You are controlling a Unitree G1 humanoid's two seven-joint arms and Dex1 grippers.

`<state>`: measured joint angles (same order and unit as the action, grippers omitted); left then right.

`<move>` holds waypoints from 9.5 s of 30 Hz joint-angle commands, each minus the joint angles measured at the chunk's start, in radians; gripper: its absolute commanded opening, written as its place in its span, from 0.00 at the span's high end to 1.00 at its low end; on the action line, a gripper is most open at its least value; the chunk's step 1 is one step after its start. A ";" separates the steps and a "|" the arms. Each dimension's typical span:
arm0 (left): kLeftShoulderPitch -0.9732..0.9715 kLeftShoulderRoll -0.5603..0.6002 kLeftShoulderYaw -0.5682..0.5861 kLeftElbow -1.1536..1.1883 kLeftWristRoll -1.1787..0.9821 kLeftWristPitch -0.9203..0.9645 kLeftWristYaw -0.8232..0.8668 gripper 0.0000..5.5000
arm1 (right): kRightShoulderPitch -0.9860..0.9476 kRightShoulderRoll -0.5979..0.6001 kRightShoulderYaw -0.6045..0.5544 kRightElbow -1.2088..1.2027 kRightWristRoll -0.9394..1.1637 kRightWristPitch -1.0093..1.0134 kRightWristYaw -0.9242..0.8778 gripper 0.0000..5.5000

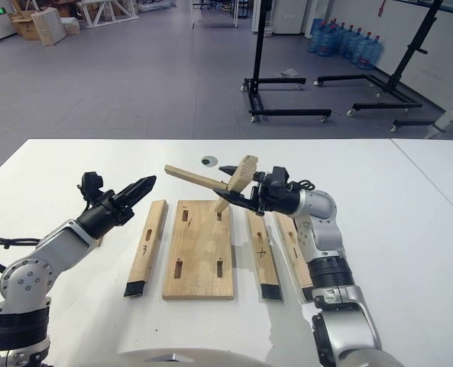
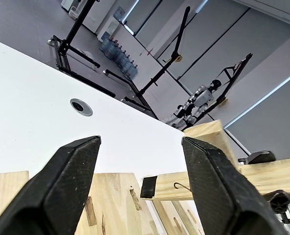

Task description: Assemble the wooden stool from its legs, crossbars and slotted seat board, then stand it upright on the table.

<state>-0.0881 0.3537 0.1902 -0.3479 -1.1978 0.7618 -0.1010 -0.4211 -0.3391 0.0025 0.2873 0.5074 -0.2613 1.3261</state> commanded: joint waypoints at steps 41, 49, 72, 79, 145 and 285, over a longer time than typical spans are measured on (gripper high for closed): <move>0.025 -0.076 -0.037 -0.028 0.079 0.012 -0.022 0.45 | -0.003 -0.052 0.048 0.026 0.030 0.292 0.075 0.63; 0.024 -0.092 -0.039 -0.024 0.093 0.004 -0.028 0.45 | 0.012 -0.102 0.093 0.061 -0.065 0.355 0.010 0.63; 0.026 -0.133 -0.023 -0.017 0.124 -0.003 -0.027 0.45 | 0.001 -0.103 0.210 0.084 -0.120 0.622 -0.189 0.63; 0.020 -0.132 -0.025 -0.014 0.126 0.001 -0.030 0.45 | 0.016 -0.100 0.217 0.097 -0.104 0.596 -0.220 0.63; -0.085 0.161 0.283 -0.093 -0.056 -0.044 0.089 0.45 | 0.355 -0.314 -0.231 -0.627 -0.125 1.468 -0.897 0.28; -0.702 0.262 -0.058 0.273 -0.682 0.297 -0.184 0.60 | -0.200 -0.083 -0.046 -0.659 0.989 1.295 -0.945 0.63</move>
<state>-0.7914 0.6202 0.1281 -0.0720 -1.8734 1.0603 -0.2957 -0.6270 -0.4183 -0.0456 -0.3607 1.5012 1.0408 0.3766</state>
